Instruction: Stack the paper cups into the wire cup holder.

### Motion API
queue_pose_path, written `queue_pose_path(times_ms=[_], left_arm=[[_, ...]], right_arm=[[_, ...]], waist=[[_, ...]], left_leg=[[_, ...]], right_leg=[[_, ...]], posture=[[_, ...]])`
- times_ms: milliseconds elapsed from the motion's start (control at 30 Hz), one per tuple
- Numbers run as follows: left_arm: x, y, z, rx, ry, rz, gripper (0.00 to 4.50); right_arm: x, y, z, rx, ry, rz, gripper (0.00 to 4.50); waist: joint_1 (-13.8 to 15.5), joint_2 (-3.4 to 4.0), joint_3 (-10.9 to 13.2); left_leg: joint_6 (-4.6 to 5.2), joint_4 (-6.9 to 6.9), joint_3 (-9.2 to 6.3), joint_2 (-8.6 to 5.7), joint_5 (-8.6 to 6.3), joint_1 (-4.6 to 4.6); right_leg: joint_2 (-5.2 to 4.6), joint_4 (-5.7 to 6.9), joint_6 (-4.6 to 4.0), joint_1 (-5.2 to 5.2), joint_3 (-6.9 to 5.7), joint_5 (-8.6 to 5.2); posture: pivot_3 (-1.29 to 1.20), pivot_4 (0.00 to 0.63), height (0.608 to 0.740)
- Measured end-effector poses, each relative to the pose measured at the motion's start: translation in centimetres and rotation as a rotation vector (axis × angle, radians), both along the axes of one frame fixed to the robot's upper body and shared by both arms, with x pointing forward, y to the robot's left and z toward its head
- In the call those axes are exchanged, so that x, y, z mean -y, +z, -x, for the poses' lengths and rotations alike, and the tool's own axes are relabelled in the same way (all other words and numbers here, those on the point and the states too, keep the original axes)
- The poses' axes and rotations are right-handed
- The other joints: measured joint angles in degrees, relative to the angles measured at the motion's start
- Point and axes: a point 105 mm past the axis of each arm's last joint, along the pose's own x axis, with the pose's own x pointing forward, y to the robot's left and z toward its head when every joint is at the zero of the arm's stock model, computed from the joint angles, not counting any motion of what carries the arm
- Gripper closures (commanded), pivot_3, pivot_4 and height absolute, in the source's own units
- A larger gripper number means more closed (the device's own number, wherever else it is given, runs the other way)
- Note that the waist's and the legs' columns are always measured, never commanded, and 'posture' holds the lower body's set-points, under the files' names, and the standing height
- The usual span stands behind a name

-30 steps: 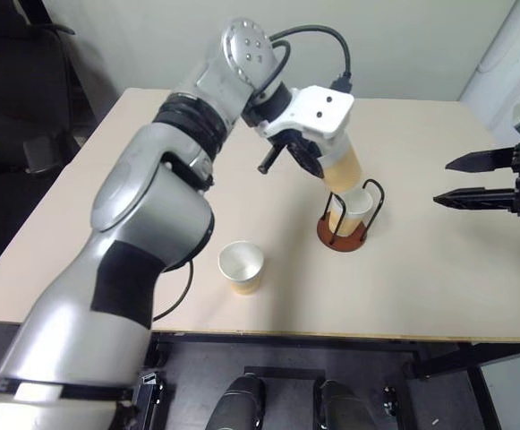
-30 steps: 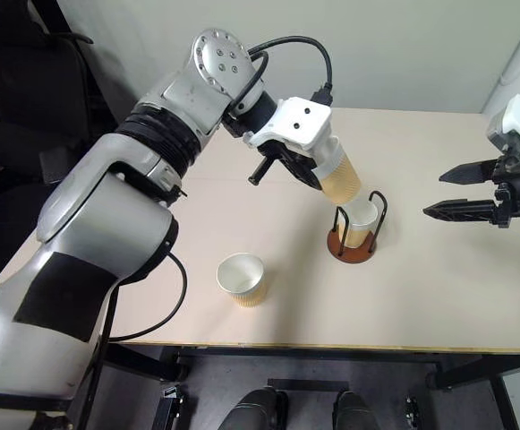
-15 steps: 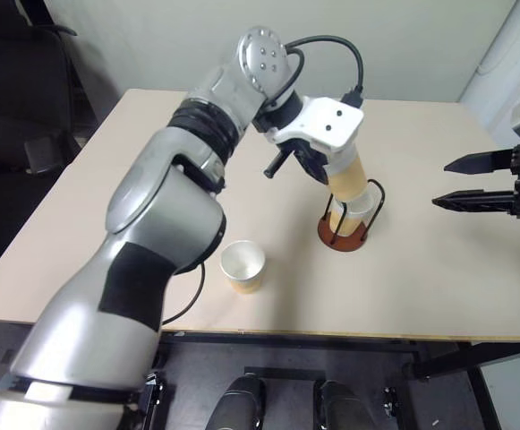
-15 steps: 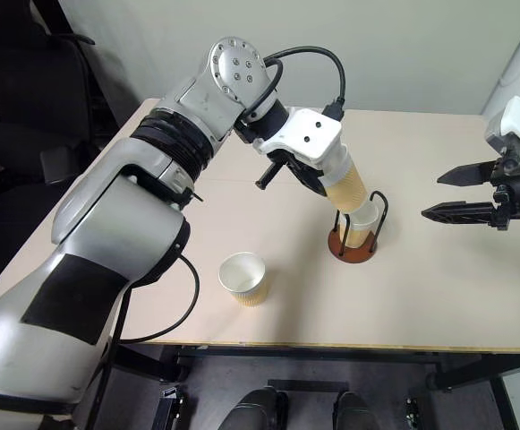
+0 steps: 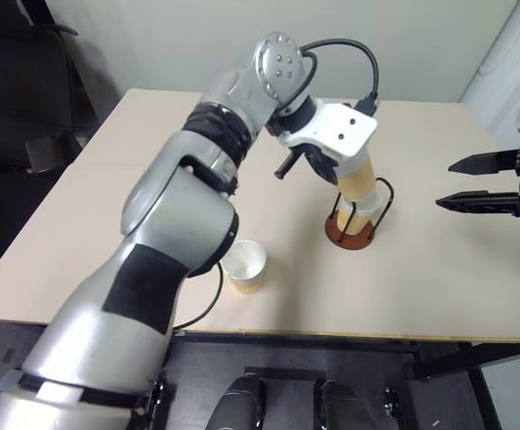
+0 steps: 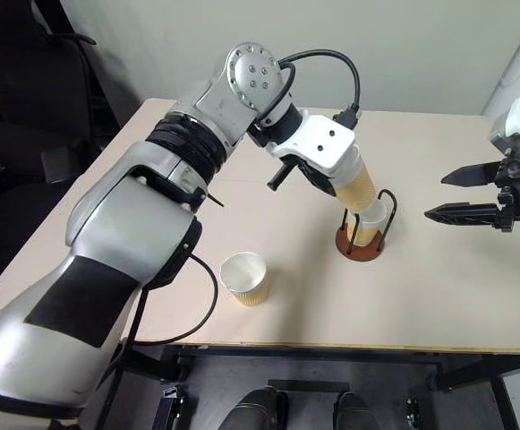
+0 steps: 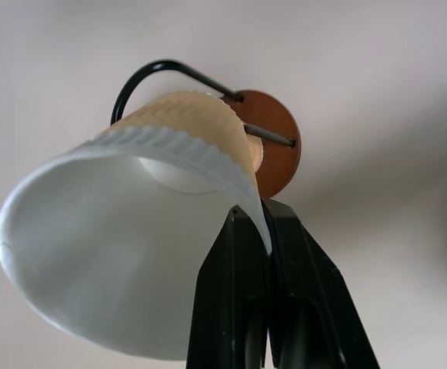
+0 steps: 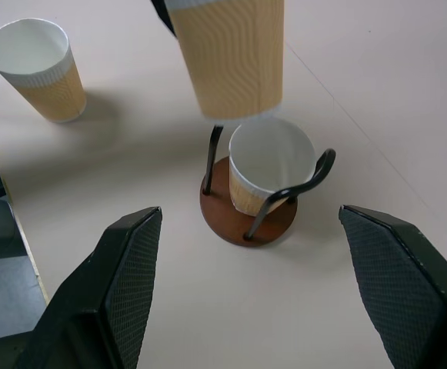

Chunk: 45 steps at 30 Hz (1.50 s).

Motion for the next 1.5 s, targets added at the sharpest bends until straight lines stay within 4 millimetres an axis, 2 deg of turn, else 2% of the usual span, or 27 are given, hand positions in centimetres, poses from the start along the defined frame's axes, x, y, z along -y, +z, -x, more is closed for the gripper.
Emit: queue_pose_path(times_ms=[133,367,667,1500], left_arm=[[0.1,0.4,0.2,-0.013,-0.005,0.018,4.47],[0.7,0.6,-0.6,0.09,0.026,0.032,4.47],[1.6,-0.1,-0.9,0.132,0.027,0.022,4.47],[1.9,-2.2,-1.1,0.175,-0.007,-0.062,4.47]], right_arm=[[0.0,0.1,0.1,0.0,0.0,-0.002,0.74],[0.0,0.1,0.1,0.002,-0.001,-0.002,0.74],[0.0,0.0,0.0,0.004,-0.002,-0.001,0.74],[0.1,-0.4,0.2,-0.012,-0.016,-0.014,0.74]], waist=[[-0.02,0.0,0.0],[0.01,0.0,0.0],[0.01,0.0,0.0],[0.02,0.0,0.0]], left_leg=[[-0.01,-0.02,-0.01,0.01,-0.02,0.0],[0.05,-0.01,0.01,0.0,-0.09,-0.01],[0.04,-0.01,0.0,0.02,-0.14,0.0],[0.05,0.0,0.01,0.01,-0.14,0.02]], right_leg=[[0.04,0.01,0.06,-0.03,-0.04,0.0],[-0.03,-0.02,0.26,-0.02,-0.01,0.05],[-0.02,-0.01,0.35,-0.02,0.0,0.08],[-0.01,0.01,0.4,-0.01,0.0,0.11]], posture=[[0.0,0.15,0.74],[0.0,0.15,0.74],[0.0,0.15,0.74],[0.0,0.15,0.74]])
